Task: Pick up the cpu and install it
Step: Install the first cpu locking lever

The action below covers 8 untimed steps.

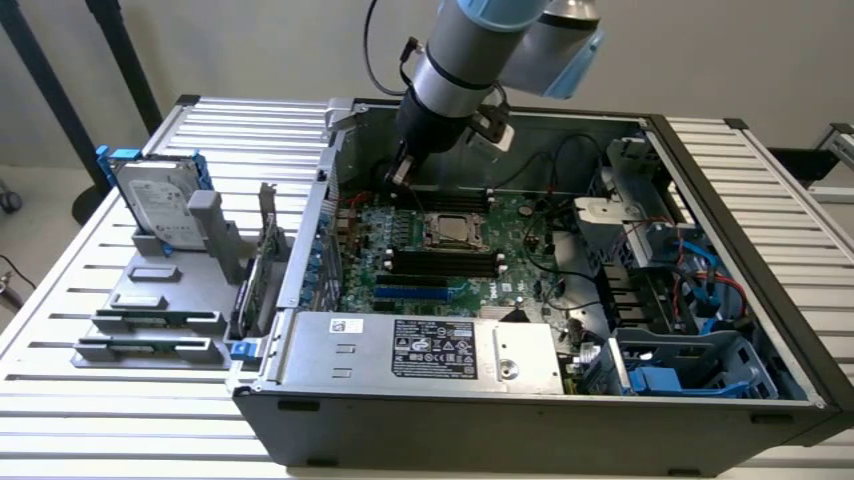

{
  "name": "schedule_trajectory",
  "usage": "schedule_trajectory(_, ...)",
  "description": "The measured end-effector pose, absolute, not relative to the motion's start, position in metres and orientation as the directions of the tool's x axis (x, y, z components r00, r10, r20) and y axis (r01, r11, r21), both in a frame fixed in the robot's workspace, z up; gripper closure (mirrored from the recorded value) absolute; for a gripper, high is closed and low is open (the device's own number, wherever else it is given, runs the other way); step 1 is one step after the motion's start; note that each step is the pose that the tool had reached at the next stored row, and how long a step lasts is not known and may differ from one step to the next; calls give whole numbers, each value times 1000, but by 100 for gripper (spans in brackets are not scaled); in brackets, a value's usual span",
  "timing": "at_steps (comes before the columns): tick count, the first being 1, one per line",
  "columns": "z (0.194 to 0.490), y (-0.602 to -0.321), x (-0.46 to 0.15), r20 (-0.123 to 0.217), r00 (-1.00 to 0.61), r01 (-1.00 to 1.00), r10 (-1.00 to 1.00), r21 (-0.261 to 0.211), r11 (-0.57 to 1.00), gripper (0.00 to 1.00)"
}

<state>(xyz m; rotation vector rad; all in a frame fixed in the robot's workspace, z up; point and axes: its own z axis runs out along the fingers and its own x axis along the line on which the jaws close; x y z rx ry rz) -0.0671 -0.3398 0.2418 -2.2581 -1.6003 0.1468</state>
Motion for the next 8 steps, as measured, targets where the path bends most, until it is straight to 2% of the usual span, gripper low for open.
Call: schedule_trajectory(8,244,-349,-69,89,355,888,931,-342,-306,89)
